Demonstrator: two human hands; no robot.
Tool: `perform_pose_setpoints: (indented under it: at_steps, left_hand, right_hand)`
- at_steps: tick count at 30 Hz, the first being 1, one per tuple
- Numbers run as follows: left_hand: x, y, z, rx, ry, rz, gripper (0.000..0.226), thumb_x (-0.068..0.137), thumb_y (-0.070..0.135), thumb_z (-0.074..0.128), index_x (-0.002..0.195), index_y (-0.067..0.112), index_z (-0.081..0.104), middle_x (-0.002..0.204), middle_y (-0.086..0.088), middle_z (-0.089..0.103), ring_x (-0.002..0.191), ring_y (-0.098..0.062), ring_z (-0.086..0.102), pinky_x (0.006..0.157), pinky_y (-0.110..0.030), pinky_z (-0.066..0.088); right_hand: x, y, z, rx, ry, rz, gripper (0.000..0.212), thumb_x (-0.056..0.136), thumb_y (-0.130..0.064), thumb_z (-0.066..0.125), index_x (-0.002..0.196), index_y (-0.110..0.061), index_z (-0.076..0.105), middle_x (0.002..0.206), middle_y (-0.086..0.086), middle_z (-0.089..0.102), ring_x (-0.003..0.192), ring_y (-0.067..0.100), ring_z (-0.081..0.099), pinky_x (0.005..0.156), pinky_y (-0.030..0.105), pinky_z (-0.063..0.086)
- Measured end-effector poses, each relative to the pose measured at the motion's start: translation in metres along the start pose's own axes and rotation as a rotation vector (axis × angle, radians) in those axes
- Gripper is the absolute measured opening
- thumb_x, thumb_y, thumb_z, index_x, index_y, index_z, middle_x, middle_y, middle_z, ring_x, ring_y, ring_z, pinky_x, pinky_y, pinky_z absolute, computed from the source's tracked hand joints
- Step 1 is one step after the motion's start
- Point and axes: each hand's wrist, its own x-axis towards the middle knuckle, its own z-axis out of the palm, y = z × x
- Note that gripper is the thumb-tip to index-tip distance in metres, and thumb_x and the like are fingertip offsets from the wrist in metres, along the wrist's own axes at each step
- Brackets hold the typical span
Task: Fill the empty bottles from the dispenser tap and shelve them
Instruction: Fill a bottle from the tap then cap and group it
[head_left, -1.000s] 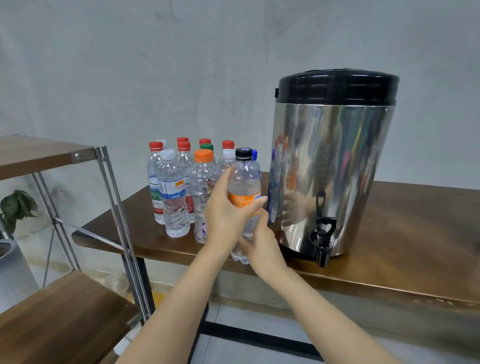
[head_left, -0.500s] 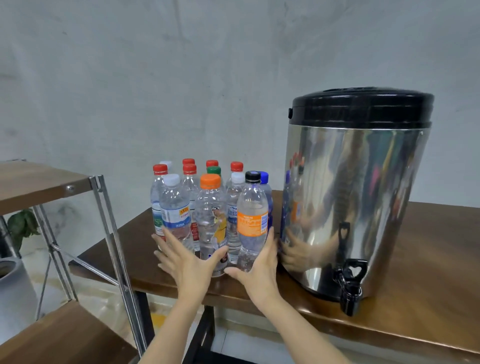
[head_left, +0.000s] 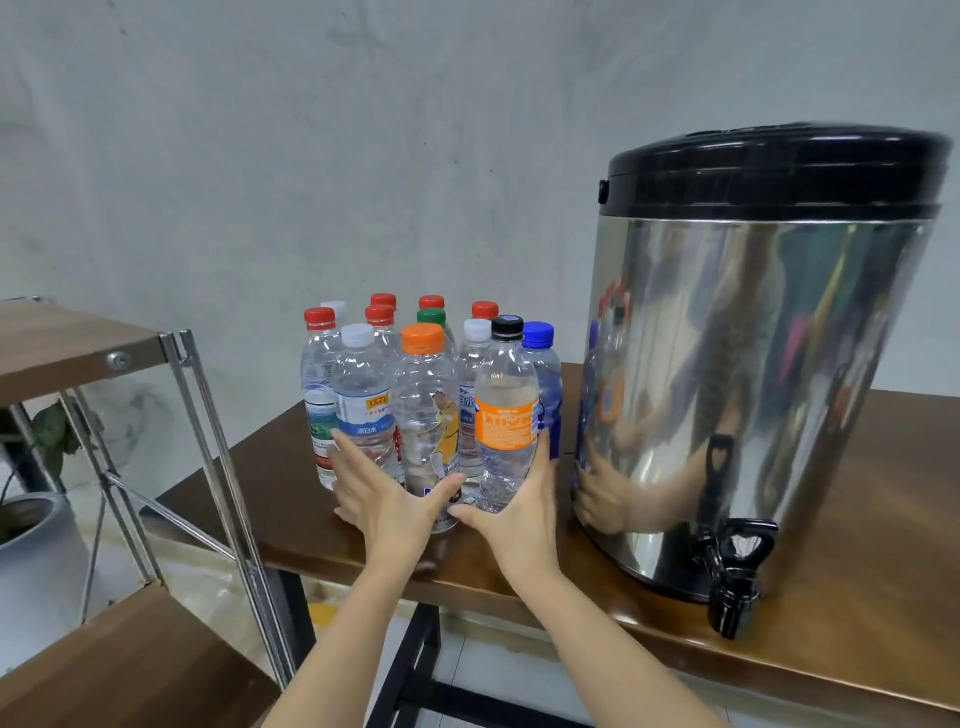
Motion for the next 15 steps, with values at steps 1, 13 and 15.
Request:
perform_pose_setpoints:
  at_steps: [1, 13, 15]
  left_hand:
    - [0.001, 0.0, 0.001, 0.004, 0.001, 0.003, 0.15, 0.05, 0.076, 0.069, 0.15, 0.022, -0.03, 0.164, -0.012, -0.014, 0.151, -0.033, -0.003, 0.118, -0.059, 0.006]
    - [0.011, 0.002, 0.014, 0.003, 0.034, -0.019, 0.151, 0.056, 0.066, 0.081, 0.151, 0.022, -0.028, 0.164, -0.012, -0.013, 0.151, -0.037, -0.004, 0.118, -0.058, 0.003]
    - [0.01, 0.0, 0.013, 0.003, 0.027, -0.01, 0.151, 0.056, 0.066, 0.081, 0.151, 0.023, -0.029, 0.164, -0.012, -0.014, 0.151, -0.035, -0.005, 0.119, -0.057, 0.002]
  right_hand:
    - [0.001, -0.001, 0.001, -0.017, 0.004, 0.002, 0.145, 0.035, -0.071, 0.077, 0.153, -0.036, 0.0, 0.154, 0.017, 0.03, 0.142, 0.03, 0.032, 0.112, 0.05, 0.034]
    - [0.012, -0.012, 0.006, -0.193, 0.008, 0.059, 0.141, 0.054, -0.057, 0.088, 0.155, -0.022, -0.003, 0.157, 0.025, 0.018, 0.143, 0.037, 0.027, 0.116, 0.047, 0.026]
    - [0.014, -0.012, 0.003, -0.2, -0.032, 0.067, 0.143, 0.053, -0.055, 0.09, 0.155, -0.021, -0.004, 0.158, 0.025, 0.015, 0.145, 0.037, 0.023, 0.117, 0.046, 0.025]
